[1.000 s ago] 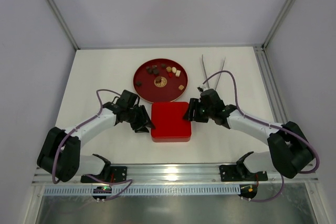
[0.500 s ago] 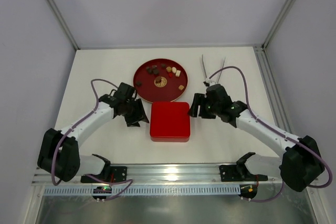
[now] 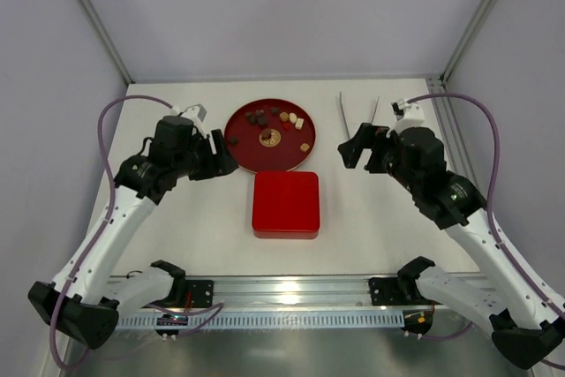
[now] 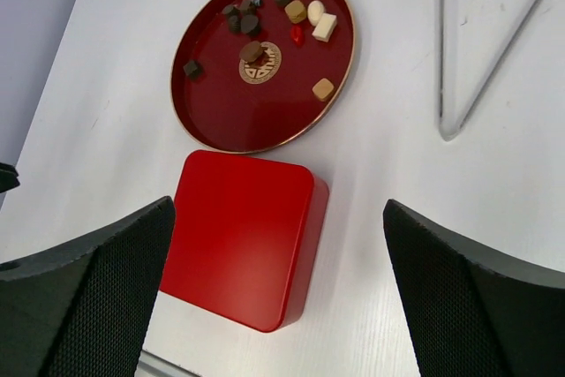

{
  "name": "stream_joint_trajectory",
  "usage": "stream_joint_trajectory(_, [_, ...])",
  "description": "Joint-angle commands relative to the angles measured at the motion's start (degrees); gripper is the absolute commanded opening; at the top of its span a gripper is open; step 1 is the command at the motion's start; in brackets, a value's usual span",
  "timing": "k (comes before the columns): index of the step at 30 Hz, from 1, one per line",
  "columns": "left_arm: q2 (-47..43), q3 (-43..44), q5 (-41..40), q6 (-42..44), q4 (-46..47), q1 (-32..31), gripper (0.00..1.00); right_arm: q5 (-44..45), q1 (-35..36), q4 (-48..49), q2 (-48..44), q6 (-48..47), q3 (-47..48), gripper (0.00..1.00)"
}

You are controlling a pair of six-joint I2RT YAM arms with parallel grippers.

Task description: Pack the chocolate

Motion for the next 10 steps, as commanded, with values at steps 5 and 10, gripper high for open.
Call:
stream_joint_trajectory(5, [-4.17,0.06,-1.69,1.88,-3.11,0.28,0.68,5.53,-0.07,-5.08,-6.65,-1.96,-1.13,1.00])
stream_joint_trajectory(10, [-4.17,0.41,-0.73,1.88,-3.11,0.28,0.68,6.84,-0.15,-5.26,-8.42,-1.87,-2.54,1.00])
